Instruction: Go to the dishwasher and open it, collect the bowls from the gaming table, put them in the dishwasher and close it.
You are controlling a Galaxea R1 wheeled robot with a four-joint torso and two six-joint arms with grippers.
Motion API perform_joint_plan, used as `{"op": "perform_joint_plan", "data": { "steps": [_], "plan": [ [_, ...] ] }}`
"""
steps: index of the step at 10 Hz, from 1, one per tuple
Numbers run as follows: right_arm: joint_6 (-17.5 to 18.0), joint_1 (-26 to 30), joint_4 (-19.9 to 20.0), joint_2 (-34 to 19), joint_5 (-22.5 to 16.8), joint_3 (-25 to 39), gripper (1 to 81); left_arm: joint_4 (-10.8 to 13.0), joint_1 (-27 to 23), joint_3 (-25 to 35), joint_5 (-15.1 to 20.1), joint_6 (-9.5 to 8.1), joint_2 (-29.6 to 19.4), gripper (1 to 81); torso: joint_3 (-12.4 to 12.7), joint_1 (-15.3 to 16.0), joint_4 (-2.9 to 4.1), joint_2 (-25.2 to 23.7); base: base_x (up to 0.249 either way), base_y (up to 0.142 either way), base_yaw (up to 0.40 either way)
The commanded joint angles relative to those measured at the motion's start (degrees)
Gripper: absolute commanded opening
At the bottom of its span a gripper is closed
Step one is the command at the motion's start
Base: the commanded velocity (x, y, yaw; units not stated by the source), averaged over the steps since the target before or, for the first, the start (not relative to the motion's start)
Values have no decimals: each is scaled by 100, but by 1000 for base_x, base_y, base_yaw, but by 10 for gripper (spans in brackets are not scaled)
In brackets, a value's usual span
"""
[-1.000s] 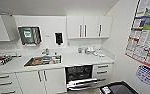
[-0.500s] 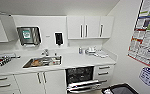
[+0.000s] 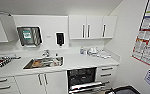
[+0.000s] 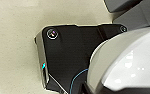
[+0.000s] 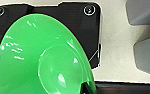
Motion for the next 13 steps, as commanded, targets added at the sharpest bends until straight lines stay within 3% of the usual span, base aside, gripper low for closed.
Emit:
{"op": "perform_joint_plan", "data": {
  "steps": [1, 8, 13],
  "plan": [
    [0, 268, -17, -83, -222, -53, 10, -23, -281, -73, 93, 14, -128, 10, 0, 0, 0, 0, 87, 77, 0],
    [-27, 277, -17, -83, -222, -45, 10, -32, -281, -73, 93, 14, -119, 10, 2, 0, 0, 0, 88, 70, 0],
    [-18, 259, -17, -92, -222, -45, 10, -23, -281, -73, 84, 14, -110, 10, 2, -9, 0, -2, 96, 0, 0]
  ]
}}
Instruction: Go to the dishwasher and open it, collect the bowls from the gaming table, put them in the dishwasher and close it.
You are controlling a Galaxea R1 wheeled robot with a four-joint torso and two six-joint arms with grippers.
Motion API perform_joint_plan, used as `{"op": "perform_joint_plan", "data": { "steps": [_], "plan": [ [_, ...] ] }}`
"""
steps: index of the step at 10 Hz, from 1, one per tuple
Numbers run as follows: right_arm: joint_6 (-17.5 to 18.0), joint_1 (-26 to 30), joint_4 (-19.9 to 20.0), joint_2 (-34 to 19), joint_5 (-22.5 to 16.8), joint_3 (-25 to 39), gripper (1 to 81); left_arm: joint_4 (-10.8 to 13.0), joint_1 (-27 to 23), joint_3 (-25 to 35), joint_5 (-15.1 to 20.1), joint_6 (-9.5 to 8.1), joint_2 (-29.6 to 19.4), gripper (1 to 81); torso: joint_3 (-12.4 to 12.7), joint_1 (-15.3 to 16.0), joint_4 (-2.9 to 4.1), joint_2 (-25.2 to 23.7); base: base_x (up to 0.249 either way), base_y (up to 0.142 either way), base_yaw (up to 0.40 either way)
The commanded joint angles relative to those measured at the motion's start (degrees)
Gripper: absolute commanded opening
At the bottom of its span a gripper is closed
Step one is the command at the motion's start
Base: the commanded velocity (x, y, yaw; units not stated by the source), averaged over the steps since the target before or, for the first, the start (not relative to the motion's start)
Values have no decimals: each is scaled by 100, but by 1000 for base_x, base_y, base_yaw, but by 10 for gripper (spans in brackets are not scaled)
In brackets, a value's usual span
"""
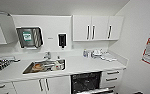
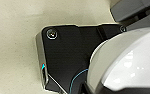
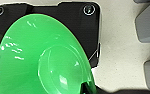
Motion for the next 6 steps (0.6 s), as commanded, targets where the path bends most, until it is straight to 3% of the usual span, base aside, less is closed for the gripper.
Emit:
{"op": "perform_joint_plan", "data": {
  "steps": [1, 6],
  "plan": [
    [-9, 272, -17, -72, -220, -42, 10, -20, -278, -59, 88, 14, -130, 10, 0, 0, 0, 0, 100, 0, 0],
    [-9, 280, -9, -81, -220, -24, 10, -11, -278, -59, 88, 14, -113, 10, 0, 0, 0, 0, 100, 0, 0]
  ]
}}
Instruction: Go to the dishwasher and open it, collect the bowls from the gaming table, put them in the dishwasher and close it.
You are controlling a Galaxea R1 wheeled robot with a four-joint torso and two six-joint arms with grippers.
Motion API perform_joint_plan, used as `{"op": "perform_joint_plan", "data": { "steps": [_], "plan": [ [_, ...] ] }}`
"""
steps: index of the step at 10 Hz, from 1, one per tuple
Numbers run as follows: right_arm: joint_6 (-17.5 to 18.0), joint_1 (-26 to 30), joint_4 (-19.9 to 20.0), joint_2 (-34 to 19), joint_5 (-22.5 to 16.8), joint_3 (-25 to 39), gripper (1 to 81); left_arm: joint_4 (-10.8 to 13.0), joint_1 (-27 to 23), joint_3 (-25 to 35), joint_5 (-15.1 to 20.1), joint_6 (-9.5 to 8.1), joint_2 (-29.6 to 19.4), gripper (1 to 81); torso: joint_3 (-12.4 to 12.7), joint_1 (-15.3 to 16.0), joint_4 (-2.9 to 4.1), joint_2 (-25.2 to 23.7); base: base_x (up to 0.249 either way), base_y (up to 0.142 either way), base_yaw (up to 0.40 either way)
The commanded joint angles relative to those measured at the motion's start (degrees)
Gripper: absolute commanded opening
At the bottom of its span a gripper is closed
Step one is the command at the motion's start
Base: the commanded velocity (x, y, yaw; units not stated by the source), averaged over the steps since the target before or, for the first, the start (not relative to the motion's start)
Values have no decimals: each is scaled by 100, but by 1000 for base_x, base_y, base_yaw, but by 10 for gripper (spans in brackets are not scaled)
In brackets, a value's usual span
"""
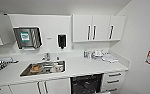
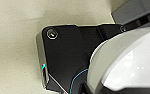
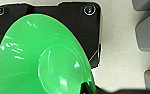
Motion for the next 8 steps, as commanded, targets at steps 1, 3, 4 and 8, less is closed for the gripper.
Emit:
{"op": "perform_joint_plan", "data": {
  "steps": [1, 3, 4, 8],
  "plan": [
    [-12, 279, 0, -95, -224, -27, 10, -11, -278, -59, 84, 16, -100, 10, 0, 0, 0, 0, 100, 0, 0],
    [-12, 270, 9, -95, -224, -27, 10, -11, -278, -59, 84, 16, -100, 10, 0, 0, 0, 0, 100, 0, 0],
    [-11, 270, 9, -86, -224, -18, 10, -3, -287, -59, 84, 16, -108, 10, 0, 0, 0, 0, 100, 0, 0],
    [-12, 279, 0, -86, -224, -18, 10, -3, -279, -59, 92, 16, -117, 10, 0, 0, 0, 0, 100, 0, 0]
  ]
}}
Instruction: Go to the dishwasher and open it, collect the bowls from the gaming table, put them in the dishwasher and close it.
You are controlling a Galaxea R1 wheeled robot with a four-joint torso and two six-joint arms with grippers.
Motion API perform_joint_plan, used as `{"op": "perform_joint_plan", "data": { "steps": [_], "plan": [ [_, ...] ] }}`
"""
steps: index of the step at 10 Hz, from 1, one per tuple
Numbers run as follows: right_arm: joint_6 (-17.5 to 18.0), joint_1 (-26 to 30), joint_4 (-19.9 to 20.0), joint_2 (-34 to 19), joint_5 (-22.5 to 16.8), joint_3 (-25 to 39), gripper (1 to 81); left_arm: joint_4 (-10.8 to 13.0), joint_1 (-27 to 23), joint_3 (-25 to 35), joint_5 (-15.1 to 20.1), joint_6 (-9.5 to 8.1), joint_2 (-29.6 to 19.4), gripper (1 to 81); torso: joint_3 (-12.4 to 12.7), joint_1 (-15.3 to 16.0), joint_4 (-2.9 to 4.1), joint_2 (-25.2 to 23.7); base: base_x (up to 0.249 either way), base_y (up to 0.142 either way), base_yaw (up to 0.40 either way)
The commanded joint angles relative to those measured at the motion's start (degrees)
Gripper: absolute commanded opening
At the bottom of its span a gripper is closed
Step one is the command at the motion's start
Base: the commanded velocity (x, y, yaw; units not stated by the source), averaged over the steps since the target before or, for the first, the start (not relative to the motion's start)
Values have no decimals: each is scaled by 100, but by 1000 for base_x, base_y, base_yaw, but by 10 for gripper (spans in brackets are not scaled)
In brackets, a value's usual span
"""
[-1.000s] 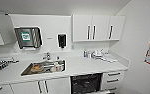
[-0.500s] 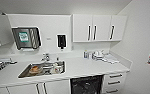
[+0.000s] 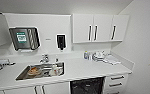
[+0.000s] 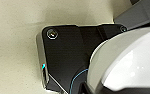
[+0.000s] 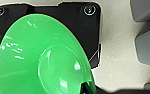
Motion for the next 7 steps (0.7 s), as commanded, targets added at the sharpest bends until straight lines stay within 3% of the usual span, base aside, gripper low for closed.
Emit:
{"op": "perform_joint_plan", "data": {
  "steps": [1, 7],
  "plan": [
    [-3, 288, -2, -86, -224, -18, 10, -5, -279, -59, 84, 16, -118, 10, 0, 0, 0, 0, 100, 0, 0],
    [6, 288, 59, -86, -215, 8, 10, 4, -278, -59, 93, 16, -110, 10, 0, 0, 0, 0, 100, 0, 0]
  ]
}}
